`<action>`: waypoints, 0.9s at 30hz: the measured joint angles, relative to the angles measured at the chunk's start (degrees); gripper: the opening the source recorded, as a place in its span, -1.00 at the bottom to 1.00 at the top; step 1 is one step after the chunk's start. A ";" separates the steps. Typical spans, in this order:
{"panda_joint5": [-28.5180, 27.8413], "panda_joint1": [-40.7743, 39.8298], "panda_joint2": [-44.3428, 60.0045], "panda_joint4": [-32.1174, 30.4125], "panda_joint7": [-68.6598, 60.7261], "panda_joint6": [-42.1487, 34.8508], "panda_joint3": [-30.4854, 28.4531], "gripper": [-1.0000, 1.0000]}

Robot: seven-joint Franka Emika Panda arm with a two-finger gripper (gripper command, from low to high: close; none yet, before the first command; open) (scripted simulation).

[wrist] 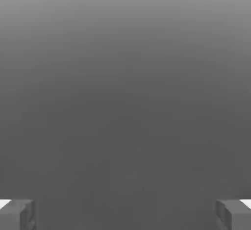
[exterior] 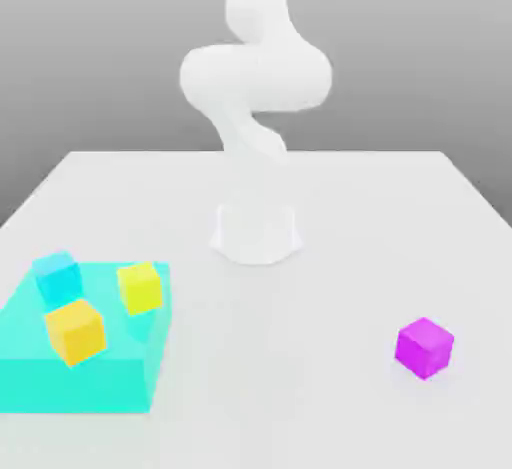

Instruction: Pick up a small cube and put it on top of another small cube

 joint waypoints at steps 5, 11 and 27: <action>-4.42 -0.12 11.10 -4.92 3.48 5.72 7.23 0.00; -9.27 1.27 24.03 -10.57 7.30 12.25 13.58 0.00; -11.20 12.34 50.93 -20.57 9.66 29.93 18.27 0.00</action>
